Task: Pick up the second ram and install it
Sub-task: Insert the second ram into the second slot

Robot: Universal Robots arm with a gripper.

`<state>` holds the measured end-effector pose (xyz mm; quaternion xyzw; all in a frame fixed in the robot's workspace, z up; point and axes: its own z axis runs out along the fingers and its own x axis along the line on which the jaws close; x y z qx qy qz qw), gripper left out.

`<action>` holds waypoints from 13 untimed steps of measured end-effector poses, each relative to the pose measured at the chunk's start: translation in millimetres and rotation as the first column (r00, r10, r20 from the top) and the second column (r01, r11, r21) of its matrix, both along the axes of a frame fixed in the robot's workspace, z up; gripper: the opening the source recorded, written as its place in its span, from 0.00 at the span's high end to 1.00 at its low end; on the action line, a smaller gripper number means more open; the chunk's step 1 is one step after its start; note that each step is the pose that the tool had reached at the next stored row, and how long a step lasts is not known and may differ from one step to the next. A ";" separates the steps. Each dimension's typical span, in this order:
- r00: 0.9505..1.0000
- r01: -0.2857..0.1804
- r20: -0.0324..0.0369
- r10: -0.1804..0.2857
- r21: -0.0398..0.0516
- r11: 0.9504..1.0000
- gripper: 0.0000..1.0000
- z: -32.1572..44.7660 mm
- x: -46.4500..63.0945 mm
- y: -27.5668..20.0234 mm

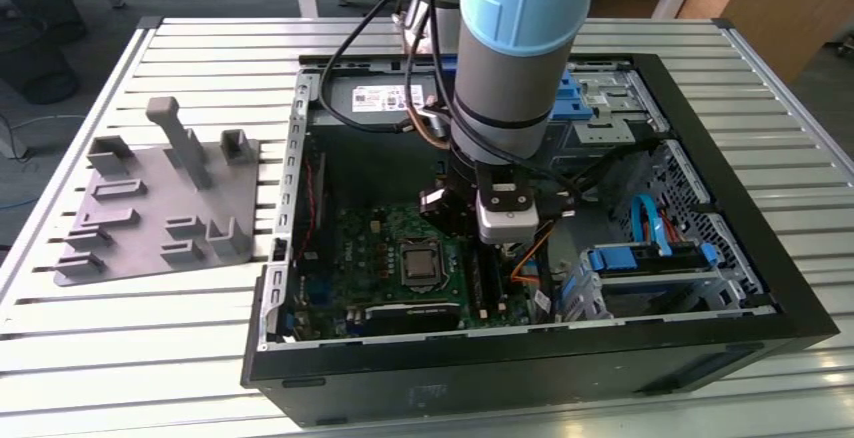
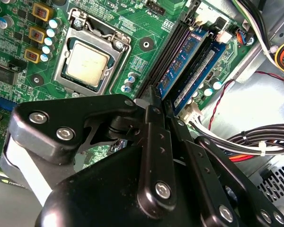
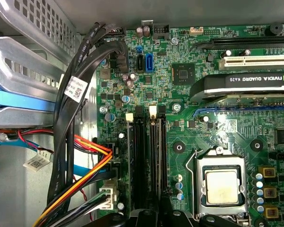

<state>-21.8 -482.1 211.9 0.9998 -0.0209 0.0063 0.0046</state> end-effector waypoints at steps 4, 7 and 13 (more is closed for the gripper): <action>1.000 0.000 0.000 0.000 -0.006 1.000 0.86 2.9 0.1 0.0; 1.000 0.000 0.000 0.000 -0.009 1.000 0.86 4.9 0.2 0.1; 1.000 -0.005 -0.007 0.005 -0.009 1.000 0.86 4.5 2.7 0.8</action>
